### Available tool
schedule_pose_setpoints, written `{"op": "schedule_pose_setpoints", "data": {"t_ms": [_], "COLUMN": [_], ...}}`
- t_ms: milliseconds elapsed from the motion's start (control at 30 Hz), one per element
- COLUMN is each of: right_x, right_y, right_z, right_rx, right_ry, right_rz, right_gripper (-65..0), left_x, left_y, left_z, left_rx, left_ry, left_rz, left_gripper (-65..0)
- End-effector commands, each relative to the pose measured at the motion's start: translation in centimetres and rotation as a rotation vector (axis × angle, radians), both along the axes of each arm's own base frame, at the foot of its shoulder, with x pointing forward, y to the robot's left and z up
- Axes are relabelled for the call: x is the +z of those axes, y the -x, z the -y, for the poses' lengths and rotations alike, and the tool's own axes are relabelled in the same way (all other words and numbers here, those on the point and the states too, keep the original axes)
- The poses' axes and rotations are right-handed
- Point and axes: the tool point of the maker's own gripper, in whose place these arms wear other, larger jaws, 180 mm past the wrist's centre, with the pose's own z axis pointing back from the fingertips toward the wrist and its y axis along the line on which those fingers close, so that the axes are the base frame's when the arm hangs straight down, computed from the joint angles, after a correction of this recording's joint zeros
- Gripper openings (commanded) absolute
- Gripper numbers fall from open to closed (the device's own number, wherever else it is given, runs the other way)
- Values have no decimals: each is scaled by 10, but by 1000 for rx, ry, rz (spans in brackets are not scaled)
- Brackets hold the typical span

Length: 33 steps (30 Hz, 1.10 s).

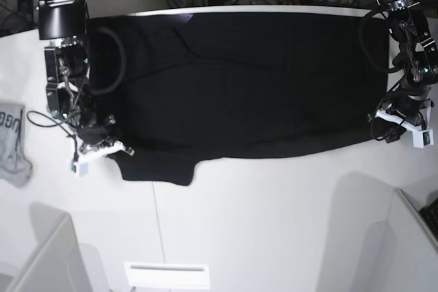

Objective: Fold the T-shirt properly
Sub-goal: 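Grasp the shirt's side edges with both grippers, then fold the hem half up over the collar half with both grippers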

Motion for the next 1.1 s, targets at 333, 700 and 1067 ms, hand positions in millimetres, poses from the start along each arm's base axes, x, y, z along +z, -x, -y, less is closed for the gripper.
{"op": "schedule_pose_setpoints", "data": {"t_ms": [333, 700, 1067], "right_x": [24, 22, 33], "right_y": [10, 22, 42], "right_z": [-1, -4, 11], "right_rx": [17, 27, -23], "right_ry": [2, 1, -3], "right_rz": [70, 64, 95], "right_gripper": [-650, -650, -650], "left_x": [28, 28, 28], "left_y": [16, 36, 47], "left_z": [-2, 1, -11], "left_rx": [-2, -14, 22], "left_ry": [-53, -85, -92], "left_rz": [66, 43, 34], "left_gripper": [-650, -650, -650]}}
